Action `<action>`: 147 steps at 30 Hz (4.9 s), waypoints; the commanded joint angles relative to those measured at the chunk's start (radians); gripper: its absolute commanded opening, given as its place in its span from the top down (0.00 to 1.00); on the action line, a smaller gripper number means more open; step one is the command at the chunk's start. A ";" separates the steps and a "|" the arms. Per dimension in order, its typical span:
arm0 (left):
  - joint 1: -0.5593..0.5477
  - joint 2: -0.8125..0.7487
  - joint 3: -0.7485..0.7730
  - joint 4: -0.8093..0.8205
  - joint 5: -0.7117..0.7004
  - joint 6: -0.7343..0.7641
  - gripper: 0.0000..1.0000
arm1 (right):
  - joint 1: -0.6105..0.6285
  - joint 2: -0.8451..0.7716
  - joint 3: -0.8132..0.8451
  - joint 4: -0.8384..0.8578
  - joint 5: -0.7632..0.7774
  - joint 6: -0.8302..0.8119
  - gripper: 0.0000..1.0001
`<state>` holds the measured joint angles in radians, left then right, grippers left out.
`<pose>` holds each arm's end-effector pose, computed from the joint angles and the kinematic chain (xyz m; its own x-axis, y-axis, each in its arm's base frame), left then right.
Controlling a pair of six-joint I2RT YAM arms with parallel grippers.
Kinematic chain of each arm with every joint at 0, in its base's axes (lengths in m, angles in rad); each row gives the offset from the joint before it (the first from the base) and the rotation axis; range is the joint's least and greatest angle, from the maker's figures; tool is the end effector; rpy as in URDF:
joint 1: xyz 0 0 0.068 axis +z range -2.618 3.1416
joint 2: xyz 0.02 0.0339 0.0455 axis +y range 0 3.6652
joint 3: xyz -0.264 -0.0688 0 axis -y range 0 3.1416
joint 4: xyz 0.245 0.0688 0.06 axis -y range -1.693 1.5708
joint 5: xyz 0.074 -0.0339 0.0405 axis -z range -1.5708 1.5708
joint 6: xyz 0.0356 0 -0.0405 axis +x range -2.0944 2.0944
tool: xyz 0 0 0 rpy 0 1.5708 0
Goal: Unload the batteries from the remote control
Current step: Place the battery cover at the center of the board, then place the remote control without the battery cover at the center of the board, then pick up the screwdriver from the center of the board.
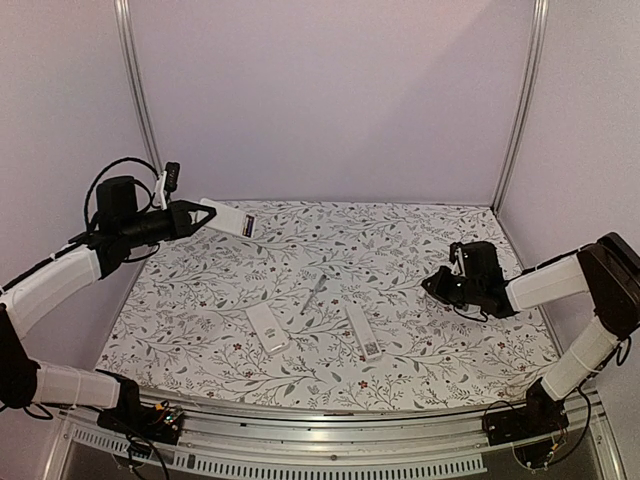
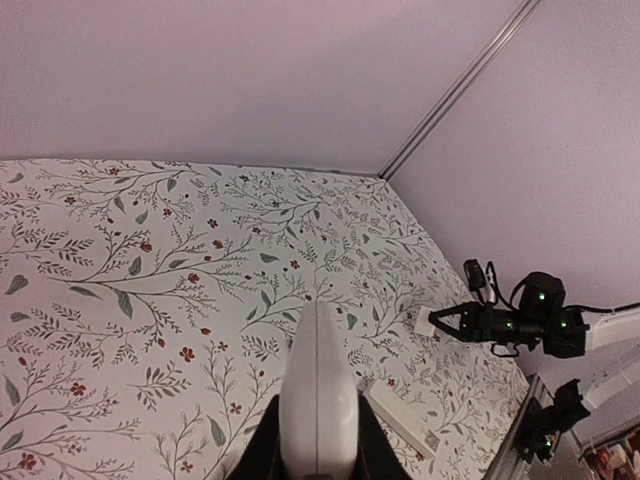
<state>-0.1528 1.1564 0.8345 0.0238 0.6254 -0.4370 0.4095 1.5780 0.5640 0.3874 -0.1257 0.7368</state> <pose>0.2572 -0.0607 0.3044 -0.5493 -0.2626 -0.7933 0.4901 0.6677 -0.5603 0.2650 0.1199 0.1371 -0.7264 0.4114 -0.5505 -0.0001 0.8010 0.5987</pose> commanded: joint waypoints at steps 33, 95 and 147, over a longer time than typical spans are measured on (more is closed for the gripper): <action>-0.027 -0.007 -0.009 -0.012 -0.008 0.043 1.00 | -0.009 -0.188 -0.002 -0.095 0.003 -0.060 0.59; -0.641 0.733 0.359 -0.444 -0.139 0.308 0.56 | -0.008 -0.553 -0.119 -0.216 0.015 -0.179 0.42; -0.619 0.817 0.370 -0.158 -0.781 0.044 0.44 | -0.008 -0.658 -0.140 -0.279 0.051 -0.104 0.41</action>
<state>-0.7719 1.9560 1.1790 -0.1261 -0.1406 -0.4114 0.4046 0.9199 0.4377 0.1123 -0.0883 0.6220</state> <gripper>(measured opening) 0.581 0.588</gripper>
